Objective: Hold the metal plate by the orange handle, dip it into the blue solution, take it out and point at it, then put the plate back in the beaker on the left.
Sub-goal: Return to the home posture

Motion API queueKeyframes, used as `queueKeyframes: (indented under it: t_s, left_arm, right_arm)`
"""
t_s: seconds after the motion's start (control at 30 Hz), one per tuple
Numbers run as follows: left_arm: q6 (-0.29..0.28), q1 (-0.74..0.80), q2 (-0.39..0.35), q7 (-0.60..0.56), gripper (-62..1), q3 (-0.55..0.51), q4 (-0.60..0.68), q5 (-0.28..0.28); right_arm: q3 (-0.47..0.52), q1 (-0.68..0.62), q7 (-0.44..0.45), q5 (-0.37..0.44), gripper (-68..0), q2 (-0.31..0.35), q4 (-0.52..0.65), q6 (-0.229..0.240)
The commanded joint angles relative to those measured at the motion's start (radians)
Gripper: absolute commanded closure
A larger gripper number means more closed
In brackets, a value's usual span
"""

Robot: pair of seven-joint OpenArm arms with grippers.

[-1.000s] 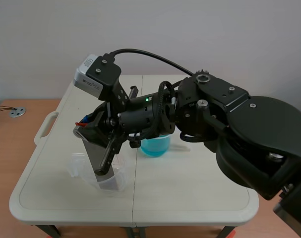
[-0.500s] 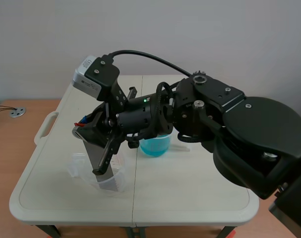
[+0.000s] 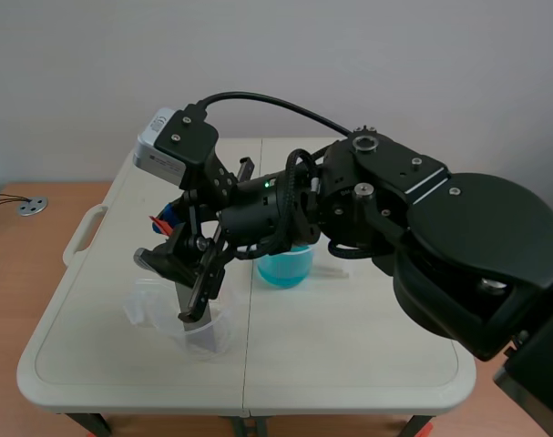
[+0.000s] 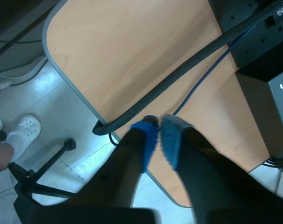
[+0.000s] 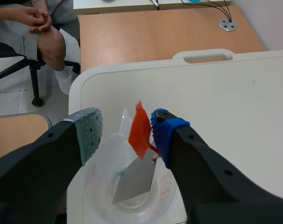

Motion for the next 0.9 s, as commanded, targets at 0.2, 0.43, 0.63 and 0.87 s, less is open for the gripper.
queueKeyframes:
  t_s: [0.2, 0.43, 0.63, 0.87]
  left_arm:
    - [-0.003, 0.011, -0.003, -0.003, -62.3, -0.001, 0.004, -0.004]
    - [-0.003, 0.011, -0.003, -0.006, -62.3, -0.001, 0.004, -0.004]
    - [-0.003, 0.011, -0.003, -0.006, -62.3, -0.001, 0.004, -0.004]
    - [-0.003, 0.011, 0.004, -0.01, -62.3, -0.001, 0.004, -0.008]
  right_arm:
    - [0.063, 0.038, 0.015, 0.008, -46.4, -0.001, 0.01, 0.008]
    - [0.091, 0.038, 0.031, 0.009, -64.6, -0.001, 0.01, 0.008]
    - [0.094, 0.038, 0.041, 0.015, -66.5, -0.001, 0.012, 0.008]
    - [0.115, 0.031, 0.04, 0.08, -66.5, 0.023, 0.032, 0.008]
